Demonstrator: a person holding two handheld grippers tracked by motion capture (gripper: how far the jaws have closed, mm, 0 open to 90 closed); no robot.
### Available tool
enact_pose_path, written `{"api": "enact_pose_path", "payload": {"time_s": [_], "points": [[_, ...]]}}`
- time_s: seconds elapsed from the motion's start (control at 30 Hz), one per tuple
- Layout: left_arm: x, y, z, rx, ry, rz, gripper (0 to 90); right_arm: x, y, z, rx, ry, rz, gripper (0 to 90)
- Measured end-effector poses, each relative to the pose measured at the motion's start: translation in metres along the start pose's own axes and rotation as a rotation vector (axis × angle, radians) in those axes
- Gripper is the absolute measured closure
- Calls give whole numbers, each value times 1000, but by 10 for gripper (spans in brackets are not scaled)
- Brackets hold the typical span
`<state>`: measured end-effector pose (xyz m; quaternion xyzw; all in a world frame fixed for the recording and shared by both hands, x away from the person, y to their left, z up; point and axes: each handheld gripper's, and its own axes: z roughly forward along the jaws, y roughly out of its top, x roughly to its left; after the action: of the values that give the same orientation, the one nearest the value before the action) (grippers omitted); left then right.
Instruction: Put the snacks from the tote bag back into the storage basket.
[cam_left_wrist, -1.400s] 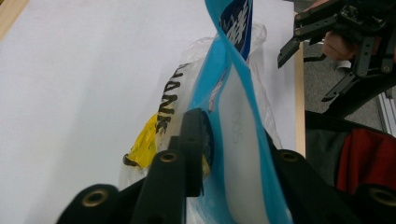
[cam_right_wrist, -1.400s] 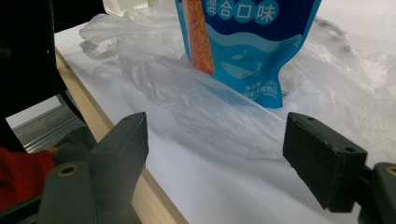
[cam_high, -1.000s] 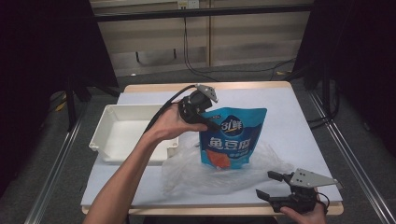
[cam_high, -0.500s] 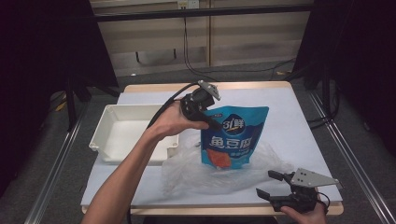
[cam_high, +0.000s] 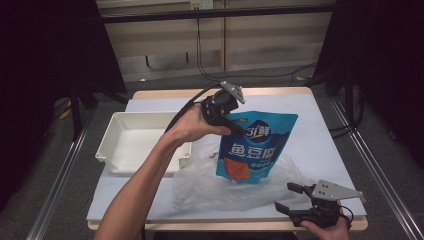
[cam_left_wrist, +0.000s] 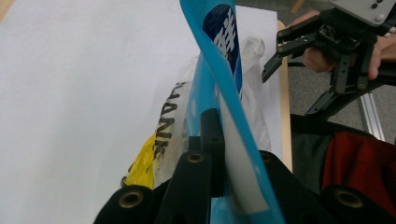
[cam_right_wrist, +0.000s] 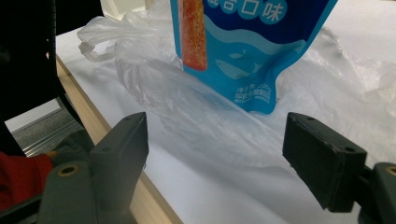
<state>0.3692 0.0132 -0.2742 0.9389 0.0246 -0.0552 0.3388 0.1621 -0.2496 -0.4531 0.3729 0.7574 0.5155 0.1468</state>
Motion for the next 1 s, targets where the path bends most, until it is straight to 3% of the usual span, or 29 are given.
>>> {"api": "enact_pose_path", "payload": {"time_s": [0.33, 0.4, 0.43, 0.53, 0.67, 0.83, 1.0], "points": [[-3, 6, -14, -38, -10, -2, 900, 0, 0, -1, -1, -3, 2, 224], [-3, 7, -17, -34, 27, -8, 900, 0, 0, -1, -3, 4, 1, 224], [-3, 8, -17, -34, 22, -20, 900, 0, 0, -1, -4, 4, 1, 224], [-5, 11, -21, -20, 39, 6, 900, 0, 0, 0, -1, 4, -2, 223], [-4, 9, -32, -58, 34, -19, 900, 0, 0, -1, -9, 3, -4, 216], [-6, 4, -45, -83, 17, -13, 900, -1, 0, -4, -26, -11, 8, 182], [-9, 5, -55, -96, 28, -11, 900, 0, 1, -3, -26, -9, 4, 181]]}}
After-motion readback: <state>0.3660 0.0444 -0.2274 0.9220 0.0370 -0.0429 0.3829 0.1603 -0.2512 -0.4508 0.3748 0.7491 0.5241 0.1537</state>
